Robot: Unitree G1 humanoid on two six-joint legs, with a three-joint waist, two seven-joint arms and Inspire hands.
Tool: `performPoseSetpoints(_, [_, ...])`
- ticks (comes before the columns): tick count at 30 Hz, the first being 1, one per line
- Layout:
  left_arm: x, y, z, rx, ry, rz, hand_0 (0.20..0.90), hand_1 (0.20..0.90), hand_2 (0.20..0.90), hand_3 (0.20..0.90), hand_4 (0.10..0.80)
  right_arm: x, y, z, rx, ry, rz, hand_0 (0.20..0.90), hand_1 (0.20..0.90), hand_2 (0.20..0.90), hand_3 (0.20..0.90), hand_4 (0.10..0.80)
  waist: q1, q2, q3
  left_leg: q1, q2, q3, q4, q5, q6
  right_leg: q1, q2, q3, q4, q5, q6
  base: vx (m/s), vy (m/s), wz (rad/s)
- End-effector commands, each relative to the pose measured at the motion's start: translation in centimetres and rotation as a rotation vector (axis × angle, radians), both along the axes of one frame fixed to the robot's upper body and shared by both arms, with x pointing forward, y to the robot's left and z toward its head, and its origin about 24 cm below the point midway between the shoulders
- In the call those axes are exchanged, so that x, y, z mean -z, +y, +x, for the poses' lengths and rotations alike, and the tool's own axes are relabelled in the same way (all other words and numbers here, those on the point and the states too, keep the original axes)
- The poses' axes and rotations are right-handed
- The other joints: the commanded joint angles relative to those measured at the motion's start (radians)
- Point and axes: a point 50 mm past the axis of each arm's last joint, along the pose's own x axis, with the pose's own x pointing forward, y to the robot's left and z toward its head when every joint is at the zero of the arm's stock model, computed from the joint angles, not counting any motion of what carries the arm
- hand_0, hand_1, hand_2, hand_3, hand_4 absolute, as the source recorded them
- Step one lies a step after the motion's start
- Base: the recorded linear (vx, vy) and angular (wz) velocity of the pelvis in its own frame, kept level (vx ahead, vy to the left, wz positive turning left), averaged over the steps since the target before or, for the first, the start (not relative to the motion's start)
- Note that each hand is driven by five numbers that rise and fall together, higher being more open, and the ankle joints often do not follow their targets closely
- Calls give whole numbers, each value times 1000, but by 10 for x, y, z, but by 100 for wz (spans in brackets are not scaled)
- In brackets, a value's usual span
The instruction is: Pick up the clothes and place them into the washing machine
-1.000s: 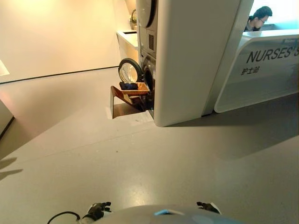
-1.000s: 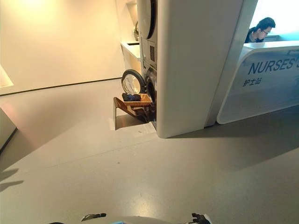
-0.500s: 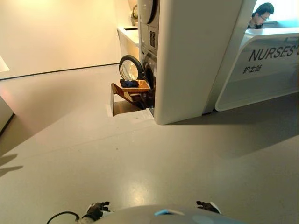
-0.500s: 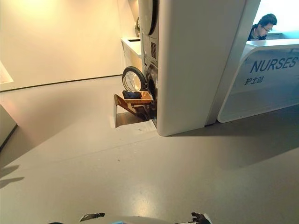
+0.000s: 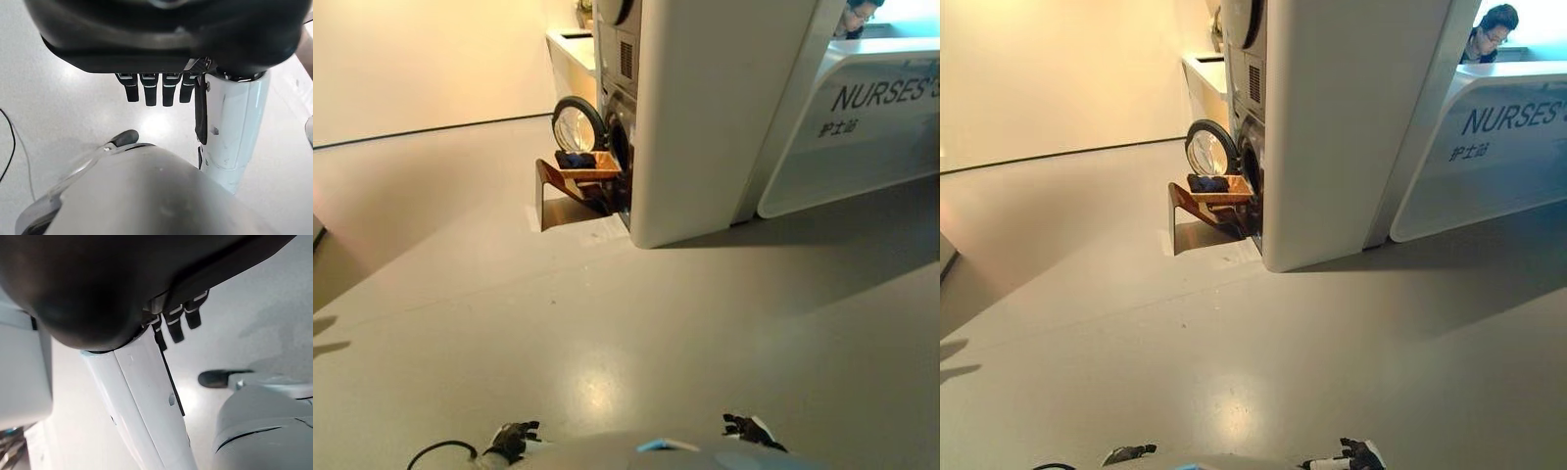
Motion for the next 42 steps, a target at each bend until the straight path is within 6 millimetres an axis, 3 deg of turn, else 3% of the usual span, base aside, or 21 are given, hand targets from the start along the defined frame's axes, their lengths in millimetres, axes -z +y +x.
performPoseSetpoints(1, [-12, -4, 61, -21, -182, -9, 900, 900, 900, 900, 800, -8, -19, 21, 6, -33, -74, 900, 900, 900, 900, 800, -18, 3, 104, 40, -135, -32, 79, -156, 96, -30, 36, -22, 310, -87, 1, 152, 121, 1])
performPoseSetpoints(5, [-16, 6, 68, -42, -214, 7, 900, 900, 900, 900, 800, -7, -22, 9, 42, -7, -75, 900, 900, 900, 900, 800, -42, 9, 132, 85, -129, -81, 83, -181, 115, -133, 58, 9, 540, -54, -11, 152, 84, 15])
performPoseSetpoints(9, [-18, 8, 70, -39, -227, 12, 900, 900, 900, 900, 800, -6, -23, 2, 67, 3, -74, 900, 900, 900, 900, 800, -62, 18, 134, 133, -119, -121, 77, -191, 97, -199, 70, 8, 480, -90, -34, 244, -13, 38])
performPoseSetpoints(11, [-16, 9, 66, -20, -201, 38, 900, 900, 900, 900, 800, -5, -24, -2, 50, 18, -86, 900, 900, 900, 900, 800, -88, 4, 133, 197, -128, -152, 63, -218, 73, -262, 32, -5, 266, -18, -18, 363, -95, 34])
performPoseSetpoints(17, [-15, 7, 64, -42, -202, 54, 900, 900, 900, 900, 800, -4, -24, -13, 26, 70, -95, 900, 900, 900, 900, 800, -140, 12, 129, 338, -81, -211, 24, -255, 28, -328, 43, 1, -34, 155, 26, 462, -150, -14])
performPoseSetpoints(19, [-12, 6, 55, -51, -180, 54, 900, 900, 900, 900, 800, -4, -25, -20, 28, 80, -90, 900, 900, 900, 900, 800, -161, 15, 102, 369, -44, -249, 62, -236, 13, -329, 86, 75, 25, 161, -1, 537, -256, 116])
performPoseSetpoints(20, [-12, 6, 55, -51, -180, 54, 900, 900, 900, 900, 800, -4, -25, -20, 28, 80, -91, 900, 900, 900, 900, 800, -161, 17, 102, 369, -42, -248, 63, -237, 12, -330, 88, 74, 25, 160, -1, 468, -279, 78])
performPoseSetpoints(21, [-11, 3, 53, -77, -181, 48, 900, 900, 900, 900, 800, -3, -24, -23, 15, 88, -88, 900, 900, 900, 900, 800, -158, 29, 87, 336, -13, -257, 159, -143, -8, -312, 128, 76, 58, 143, -26, 312, -194, 27])
performPoseSetpoints(22, [-11, 2, 53, -77, -180, 48, 900, 900, 900, 900, 800, -3, -24, -23, 15, 88, -88, 900, 900, 900, 900, 800, -159, 31, 86, 334, -11, -258, 160, -145, -8, -313, 129, 75, 60, 141, -26, 445, -288, 28])
performPoseSetpoints(23, [-11, 0, 55, -83, -184, 39, 900, 900, 900, 900, 800, -3, -23, -23, 7, 91, -88, 900, 900, 900, 900, 800, -159, 38, 82, 299, 2, -264, 237, -61, -22, -292, 155, 73, 70, 123, -47, 422, -275, 39])
performPoseSetpoints(24, [-12, -3, 60, -90, -207, 28, 900, 900, 900, 900, 800, -5, -26, -14, 17, 50, -96, 900, 900, 900, 900, 800, -145, 32, 90, 184, -2, -267, 468, 71, -33, -232, 177, 70, 79, 72, -90, 412, -277, 62])
performPoseSetpoints(25, [-12, -2, 60, -90, -207, 29, 900, 900, 900, 900, 800, -5, -25, -14, 17, 50, -95, 900, 900, 900, 900, 800, -148, 28, 88, 181, -6, -271, 466, 75, -33, -235, 171, 69, 79, 73, -90, 402, -299, 83])
performPoseSetpoints(27, [-15, -2, 70, -87, -238, 31, 900, 900, 900, 900, 800, -6, -24, 1, -8, 7, -94, 900, 900, 900, 900, 800, -115, 1, 125, 59, -30, -257, 708, 110, -22, -163, 177, 85, 78, 27, -122, 288, -268, 87])
performPoseSetpoints(30, [-17, 1, 73, -109, -255, 43, 900, 900, 900, 900, 800, -8, -18, 20, -37, -40, -95, 900, 900, 900, 900, 800, -61, -46, 170, -123, -42, -186, 872, 48, 10, -79, 172, 114, 88, -27, -148, 317, -228, -10])
performPoseSetpoints(31, [-16, 2, 72, -114, -253, 46, 900, 900, 900, 900, 800, -8, -17, 24, -38, -57, -95, 900, 900, 900, 900, 800, -42, -59, 179, -202, -59, -160, 857, 19, 20, -53, 172, 129, 86, -36, -149, 548, -137, -26])
performPoseSetpoints(32, [-16, 4, 67, -126, -249, 57, 900, 900, 900, 900, 800, -9, -14, 28, -47, -69, -94, 900, 900, 900, 900, 800, -14, -62, 187, -323, -31, -95, 728, -1, 25, 13, 184, 143, 73, -71, -145, 432, -76, -27])
performPoseSetpoints(33, [-16, 4, 67, -126, -249, 57, 900, 900, 900, 900, 800, -8, -14, 28, -47, -69, -94, 900, 900, 900, 900, 800, -14, -65, 185, -322, -34, -93, 722, 4, 26, 11, 181, 144, 73, -71, -145, 648, 8, -39])
performPoseSetpoints(34, [-14, 5, 60, -139, -231, 64, 900, 900, 900, 900, 800, -7, -11, 26, -40, -67, -91, 900, 900, 900, 900, 800, 4, -53, 188, -350, -5, -64, 541, 23, 12, 73, 194, 161, 58, -113, -134, 517, 75, -45])
performPoseSetpoints(38, [-10, 4, 47, -133, -190, 65, 900, 900, 900, 900, 800, -7, -12, 20, -48, -55, -97, 900, 900, 900, 900, 800, 42, -15, 160, -343, 9, -24, 45, 129, -22, 220, 216, 217, -6, -175, -98, 656, 144, -56])
performPoseSetpoints(41, [-6, 5, 32, -147, -144, 64, 900, 900, 900, 900, 800, -6, -12, 16, -63, -32, -95, 900, 900, 900, 900, 800, 54, -12, 122, -336, 10, -2, -1, 145, -23, 304, 186, 254, -14, -218, -75, 593, 165, 4])
performPoseSetpoints(42, [-6, 7, 30, -145, -137, 70, 900, 900, 900, 900, 800, -4, -8, 14, -74, -24, -82, 900, 900, 900, 900, 800, 60, -21, 112, -326, -10, -25, 5, 166, -15, 322, 162, 255, -5, -227, -69, 560, 196, -70])
